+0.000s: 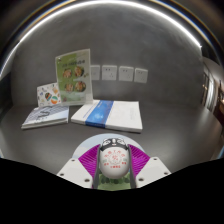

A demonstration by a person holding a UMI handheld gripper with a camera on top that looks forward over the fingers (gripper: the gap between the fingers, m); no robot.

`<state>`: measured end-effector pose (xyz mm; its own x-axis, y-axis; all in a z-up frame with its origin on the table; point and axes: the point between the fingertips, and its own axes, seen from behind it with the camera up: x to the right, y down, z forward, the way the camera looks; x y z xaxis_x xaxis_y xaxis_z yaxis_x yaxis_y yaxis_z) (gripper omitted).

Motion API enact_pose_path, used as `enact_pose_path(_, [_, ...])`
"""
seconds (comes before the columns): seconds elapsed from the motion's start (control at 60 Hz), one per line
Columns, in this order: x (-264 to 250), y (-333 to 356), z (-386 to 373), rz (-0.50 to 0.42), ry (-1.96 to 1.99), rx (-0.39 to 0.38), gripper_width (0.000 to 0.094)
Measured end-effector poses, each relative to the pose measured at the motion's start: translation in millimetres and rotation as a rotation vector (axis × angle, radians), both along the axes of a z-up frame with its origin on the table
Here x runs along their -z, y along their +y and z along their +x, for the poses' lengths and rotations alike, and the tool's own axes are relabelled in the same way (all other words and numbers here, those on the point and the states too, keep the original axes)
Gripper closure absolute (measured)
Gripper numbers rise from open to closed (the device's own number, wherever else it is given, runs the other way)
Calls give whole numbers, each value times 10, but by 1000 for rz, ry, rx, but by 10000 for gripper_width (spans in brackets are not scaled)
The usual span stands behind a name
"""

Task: Arrange mouse

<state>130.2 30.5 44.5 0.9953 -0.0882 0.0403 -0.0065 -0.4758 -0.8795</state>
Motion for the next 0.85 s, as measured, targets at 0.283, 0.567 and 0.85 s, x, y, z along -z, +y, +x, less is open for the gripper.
enact_pose_path(0.283, [533, 111, -115, -112, 48, -114, 507])
enact_pose_path(0.567, [517, 1, -161, -145, 80, -106, 109])
enact_pose_path(0.85, [101, -679, -394, -83, 65, 58, 98])
